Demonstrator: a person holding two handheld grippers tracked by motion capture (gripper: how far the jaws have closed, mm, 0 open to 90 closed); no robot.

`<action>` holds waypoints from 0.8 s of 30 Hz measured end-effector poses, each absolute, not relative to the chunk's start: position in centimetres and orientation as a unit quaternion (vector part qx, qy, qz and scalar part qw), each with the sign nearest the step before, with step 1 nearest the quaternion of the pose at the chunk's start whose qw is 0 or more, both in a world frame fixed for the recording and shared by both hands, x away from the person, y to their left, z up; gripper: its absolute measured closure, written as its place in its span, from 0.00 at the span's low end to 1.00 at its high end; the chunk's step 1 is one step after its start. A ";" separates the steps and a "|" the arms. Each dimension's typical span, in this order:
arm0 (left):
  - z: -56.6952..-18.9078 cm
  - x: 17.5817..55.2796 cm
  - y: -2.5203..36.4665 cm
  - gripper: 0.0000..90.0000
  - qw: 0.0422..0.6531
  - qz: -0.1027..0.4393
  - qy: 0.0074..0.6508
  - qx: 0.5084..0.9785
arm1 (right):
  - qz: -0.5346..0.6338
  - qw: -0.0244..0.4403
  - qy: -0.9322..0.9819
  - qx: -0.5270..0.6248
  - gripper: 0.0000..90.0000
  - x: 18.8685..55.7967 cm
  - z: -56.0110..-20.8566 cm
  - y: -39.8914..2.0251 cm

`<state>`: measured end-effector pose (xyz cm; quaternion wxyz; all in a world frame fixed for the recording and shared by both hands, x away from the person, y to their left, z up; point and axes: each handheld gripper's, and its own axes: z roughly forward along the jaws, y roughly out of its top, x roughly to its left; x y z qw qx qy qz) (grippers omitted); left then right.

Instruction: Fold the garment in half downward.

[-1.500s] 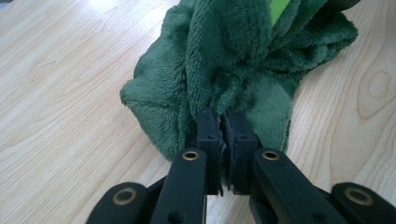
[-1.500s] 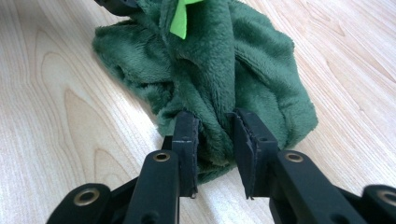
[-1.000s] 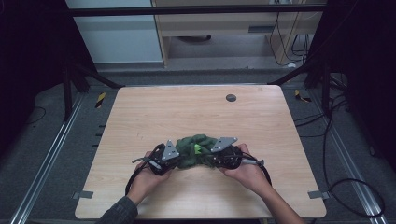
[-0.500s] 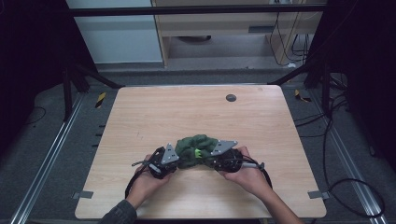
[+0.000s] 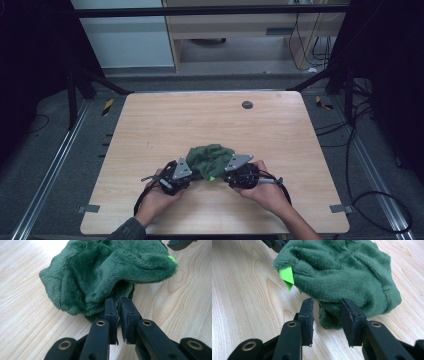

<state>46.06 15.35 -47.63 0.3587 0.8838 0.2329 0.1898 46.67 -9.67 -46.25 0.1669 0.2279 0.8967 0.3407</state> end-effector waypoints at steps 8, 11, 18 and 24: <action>-47.5 45.8 15.9 0.90 0.359 0.189 0.242 0.882 | 0.339 0.169 0.897 0.229 0.67 46.6 -46.3 -9.8; -47.5 45.8 16.0 0.88 0.358 0.190 0.243 0.881 | 0.339 0.171 0.896 0.233 0.64 46.5 -46.3 -9.9; -47.4 45.7 16.4 0.82 0.357 0.193 0.250 0.879 | 0.337 0.177 0.892 0.243 0.54 46.5 -46.1 -10.3; -47.2 45.8 16.6 0.54 0.354 0.200 0.266 0.874 | 0.336 0.189 0.887 0.255 0.38 46.4 -46.0 -10.8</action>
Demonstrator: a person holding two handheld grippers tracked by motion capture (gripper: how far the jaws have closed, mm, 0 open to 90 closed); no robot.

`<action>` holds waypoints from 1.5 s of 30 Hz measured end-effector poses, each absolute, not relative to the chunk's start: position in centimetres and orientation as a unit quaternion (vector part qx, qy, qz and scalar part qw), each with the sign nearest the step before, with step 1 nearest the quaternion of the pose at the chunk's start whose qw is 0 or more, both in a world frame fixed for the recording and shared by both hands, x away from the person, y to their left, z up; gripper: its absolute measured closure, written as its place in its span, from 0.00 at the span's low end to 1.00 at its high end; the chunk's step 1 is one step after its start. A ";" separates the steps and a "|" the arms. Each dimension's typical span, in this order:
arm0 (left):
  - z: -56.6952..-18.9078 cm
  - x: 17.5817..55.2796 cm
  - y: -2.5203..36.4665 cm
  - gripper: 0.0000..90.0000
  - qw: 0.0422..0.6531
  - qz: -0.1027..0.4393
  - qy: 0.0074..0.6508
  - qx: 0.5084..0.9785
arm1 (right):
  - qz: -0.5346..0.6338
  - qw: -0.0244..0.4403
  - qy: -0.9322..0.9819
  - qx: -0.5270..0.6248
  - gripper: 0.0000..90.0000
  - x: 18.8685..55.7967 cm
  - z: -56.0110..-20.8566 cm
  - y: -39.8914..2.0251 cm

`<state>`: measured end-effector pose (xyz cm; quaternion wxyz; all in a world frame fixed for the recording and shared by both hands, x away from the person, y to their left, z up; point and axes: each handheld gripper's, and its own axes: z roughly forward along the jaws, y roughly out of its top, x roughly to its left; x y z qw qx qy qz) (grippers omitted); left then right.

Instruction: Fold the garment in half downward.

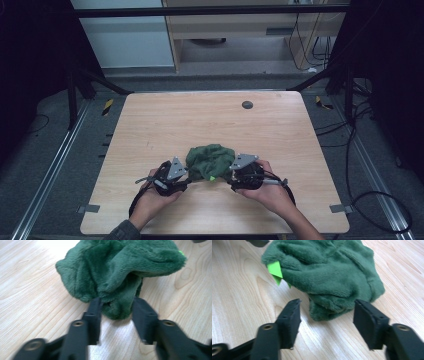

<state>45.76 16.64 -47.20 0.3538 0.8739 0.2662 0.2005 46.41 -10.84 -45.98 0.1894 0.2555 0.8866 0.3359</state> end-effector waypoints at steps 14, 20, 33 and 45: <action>-46.2 45.6 18.4 0.11 0.337 0.189 0.305 0.870 | 0.336 0.188 0.868 0.313 0.08 46.9 -46.2 -13.7; -46.2 45.6 19.8 0.08 0.333 0.185 0.311 0.871 | 0.333 0.180 0.866 0.327 0.07 46.9 -46.7 -15.4; -47.1 46.3 22.9 0.07 0.312 0.175 0.326 0.875 | 0.303 0.157 0.873 0.349 0.08 47.1 -47.6 -17.8; -48.5 47.9 26.6 0.07 0.291 0.181 0.376 0.861 | 0.291 0.164 0.865 0.374 0.11 48.0 -48.3 -19.9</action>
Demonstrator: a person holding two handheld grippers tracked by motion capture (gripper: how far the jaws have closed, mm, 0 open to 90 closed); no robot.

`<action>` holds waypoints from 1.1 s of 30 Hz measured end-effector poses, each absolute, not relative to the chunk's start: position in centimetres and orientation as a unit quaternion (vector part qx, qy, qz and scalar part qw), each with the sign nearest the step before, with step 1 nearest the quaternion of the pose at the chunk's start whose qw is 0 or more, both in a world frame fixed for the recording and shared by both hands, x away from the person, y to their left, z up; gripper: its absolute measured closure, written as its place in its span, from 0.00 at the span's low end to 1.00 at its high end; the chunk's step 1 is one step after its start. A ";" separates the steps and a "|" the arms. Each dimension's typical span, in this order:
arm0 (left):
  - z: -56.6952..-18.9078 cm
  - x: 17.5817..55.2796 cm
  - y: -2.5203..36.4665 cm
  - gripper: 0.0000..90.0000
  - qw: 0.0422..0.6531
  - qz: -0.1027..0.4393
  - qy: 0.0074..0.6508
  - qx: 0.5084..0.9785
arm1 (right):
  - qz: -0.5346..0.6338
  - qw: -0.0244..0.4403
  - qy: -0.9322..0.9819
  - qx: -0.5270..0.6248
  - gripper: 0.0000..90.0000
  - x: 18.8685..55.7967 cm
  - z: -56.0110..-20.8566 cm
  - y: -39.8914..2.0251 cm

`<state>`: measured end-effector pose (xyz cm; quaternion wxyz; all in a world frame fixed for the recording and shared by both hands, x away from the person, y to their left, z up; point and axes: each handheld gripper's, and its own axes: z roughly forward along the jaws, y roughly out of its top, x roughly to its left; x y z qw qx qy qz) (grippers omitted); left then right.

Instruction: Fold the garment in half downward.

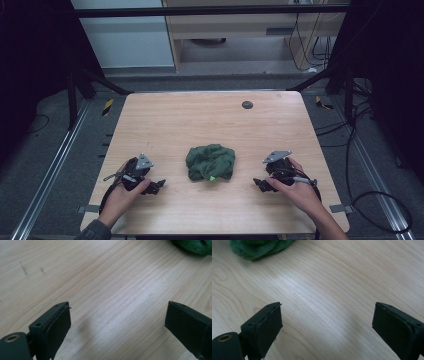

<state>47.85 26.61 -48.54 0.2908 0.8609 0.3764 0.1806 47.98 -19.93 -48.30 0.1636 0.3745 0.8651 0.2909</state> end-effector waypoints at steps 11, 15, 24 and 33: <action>-49.3 49.1 29.1 0.07 0.287 0.191 0.411 0.844 | 0.295 0.166 0.850 0.404 0.12 49.2 -48.6 -21.5; -49.6 49.7 29.5 0.07 0.293 0.198 0.423 0.834 | 0.298 0.174 0.839 0.420 0.11 49.8 -48.8 -21.8; -50.2 51.0 30.2 0.05 0.307 0.199 0.444 0.818 | 0.321 0.195 0.795 0.477 0.11 51.9 -49.5 -22.5; -50.8 51.9 30.2 0.02 0.333 0.204 0.456 0.800 | 0.324 0.208 0.770 0.509 0.10 53.2 -50.7 -22.1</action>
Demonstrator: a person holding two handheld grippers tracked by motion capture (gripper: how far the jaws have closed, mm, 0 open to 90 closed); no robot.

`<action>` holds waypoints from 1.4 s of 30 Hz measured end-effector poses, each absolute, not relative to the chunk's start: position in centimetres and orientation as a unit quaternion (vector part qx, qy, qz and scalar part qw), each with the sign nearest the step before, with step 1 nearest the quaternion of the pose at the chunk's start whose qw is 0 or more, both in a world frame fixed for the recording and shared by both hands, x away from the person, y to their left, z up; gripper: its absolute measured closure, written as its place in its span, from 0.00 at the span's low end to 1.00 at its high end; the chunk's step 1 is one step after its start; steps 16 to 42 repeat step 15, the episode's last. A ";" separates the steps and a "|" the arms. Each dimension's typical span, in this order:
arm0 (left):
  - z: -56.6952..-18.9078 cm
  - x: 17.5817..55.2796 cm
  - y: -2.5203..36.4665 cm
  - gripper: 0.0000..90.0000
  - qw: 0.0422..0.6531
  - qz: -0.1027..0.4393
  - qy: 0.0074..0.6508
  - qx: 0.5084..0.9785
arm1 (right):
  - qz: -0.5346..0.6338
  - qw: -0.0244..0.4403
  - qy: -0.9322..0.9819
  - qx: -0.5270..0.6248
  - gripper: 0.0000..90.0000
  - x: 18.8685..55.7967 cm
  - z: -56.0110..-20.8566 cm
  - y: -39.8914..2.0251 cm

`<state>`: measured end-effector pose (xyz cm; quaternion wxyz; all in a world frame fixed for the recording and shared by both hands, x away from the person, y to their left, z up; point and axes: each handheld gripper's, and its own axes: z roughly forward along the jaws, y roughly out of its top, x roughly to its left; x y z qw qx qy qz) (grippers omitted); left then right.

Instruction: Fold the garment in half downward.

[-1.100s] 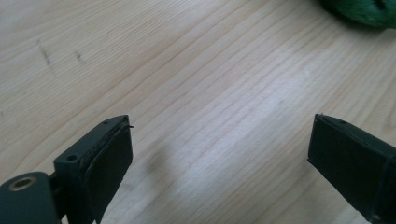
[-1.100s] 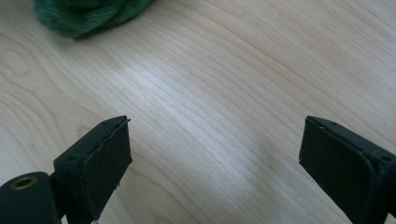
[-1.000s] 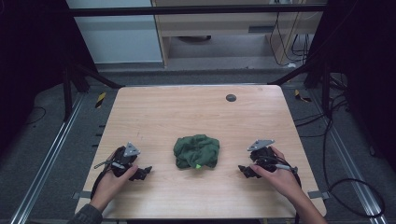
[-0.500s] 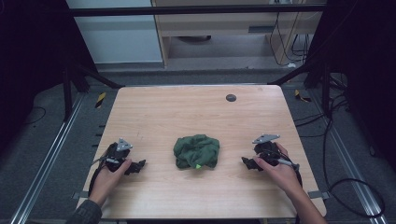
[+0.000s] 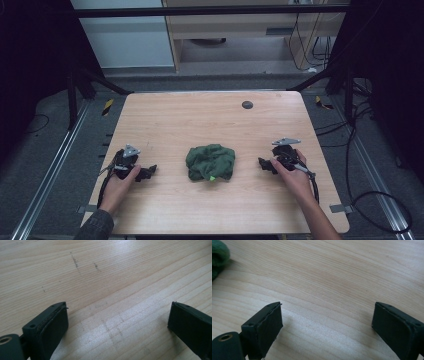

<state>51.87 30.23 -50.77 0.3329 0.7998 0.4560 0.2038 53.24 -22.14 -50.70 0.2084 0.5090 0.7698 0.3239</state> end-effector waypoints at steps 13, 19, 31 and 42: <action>-50.8 52.0 29.9 0.00 0.328 0.205 0.466 0.796 | 0.315 0.236 0.738 0.548 0.00 53.8 -51.2 -21.5; -50.8 52.0 29.8 0.00 0.328 0.206 0.468 0.794 | 0.314 0.238 0.736 0.551 0.00 53.8 -51.2 -21.5; -50.8 52.0 29.8 0.00 0.328 0.206 0.468 0.794 | 0.314 0.238 0.736 0.551 0.00 53.8 -51.2 -21.5; -50.8 52.0 29.8 0.00 0.328 0.206 0.468 0.794 | 0.314 0.238 0.736 0.551 0.00 53.8 -51.2 -21.5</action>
